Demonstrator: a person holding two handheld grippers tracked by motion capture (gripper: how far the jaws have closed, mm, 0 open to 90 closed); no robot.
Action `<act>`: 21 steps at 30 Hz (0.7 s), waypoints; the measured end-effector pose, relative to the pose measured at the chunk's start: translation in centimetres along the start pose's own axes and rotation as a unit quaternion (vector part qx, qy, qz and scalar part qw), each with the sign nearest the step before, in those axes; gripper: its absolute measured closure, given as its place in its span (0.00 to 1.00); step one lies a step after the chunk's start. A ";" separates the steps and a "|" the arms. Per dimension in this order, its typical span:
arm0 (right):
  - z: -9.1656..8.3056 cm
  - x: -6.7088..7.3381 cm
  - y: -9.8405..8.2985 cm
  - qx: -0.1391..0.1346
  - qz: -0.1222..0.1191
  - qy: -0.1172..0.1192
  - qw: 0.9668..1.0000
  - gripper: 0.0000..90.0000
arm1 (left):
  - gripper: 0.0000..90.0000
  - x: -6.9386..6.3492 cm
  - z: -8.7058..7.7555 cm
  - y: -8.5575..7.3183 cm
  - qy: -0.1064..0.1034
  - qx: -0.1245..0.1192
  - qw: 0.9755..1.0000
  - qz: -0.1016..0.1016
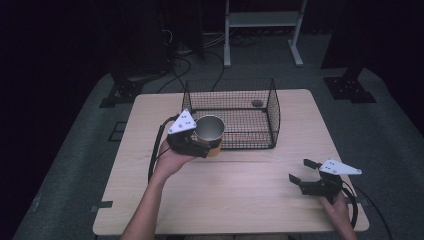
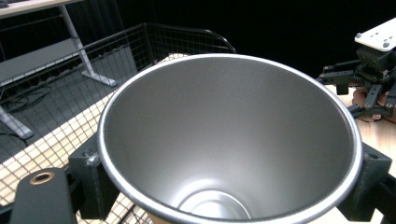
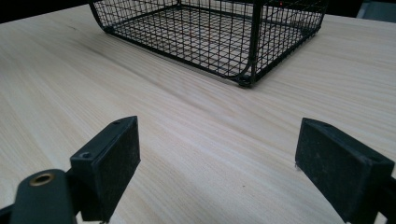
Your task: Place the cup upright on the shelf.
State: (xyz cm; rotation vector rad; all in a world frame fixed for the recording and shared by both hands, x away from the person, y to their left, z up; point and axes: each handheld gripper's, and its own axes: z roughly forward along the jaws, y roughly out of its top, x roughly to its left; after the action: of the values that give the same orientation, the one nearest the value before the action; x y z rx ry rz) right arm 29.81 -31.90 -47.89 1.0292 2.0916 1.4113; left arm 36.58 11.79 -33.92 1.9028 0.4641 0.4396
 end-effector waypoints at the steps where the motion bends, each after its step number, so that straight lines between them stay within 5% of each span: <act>1: 0.0 0.0 0.0 0.000 0.000 0.000 1.000 0.14 | 0.15 0.1 0.1 0.3 -0.002 0.001 1.000 0.003; 6: 0.0 -0.1 0.0 -0.002 0.001 0.001 1.000 0.14 | 0.15 0.5 0.9 1.5 -0.011 0.003 1.000 0.009; 10: 0.0 -0.1 0.0 -0.002 0.004 0.002 1.000 0.14 | 0.15 1.4 1.4 2.0 -0.020 -0.003 1.000 -0.007; 21: -0.1 -0.1 0.0 -0.004 0.003 0.003 1.000 0.14 | 0.15 3.9 3.5 3.2 -0.008 0.009 1.000 -0.028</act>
State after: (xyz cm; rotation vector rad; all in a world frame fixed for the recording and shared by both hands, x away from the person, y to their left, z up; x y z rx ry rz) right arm 29.84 -32.03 -47.89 1.0306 2.0873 1.4262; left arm 42.00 9.94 -31.87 1.9047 0.5121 0.3847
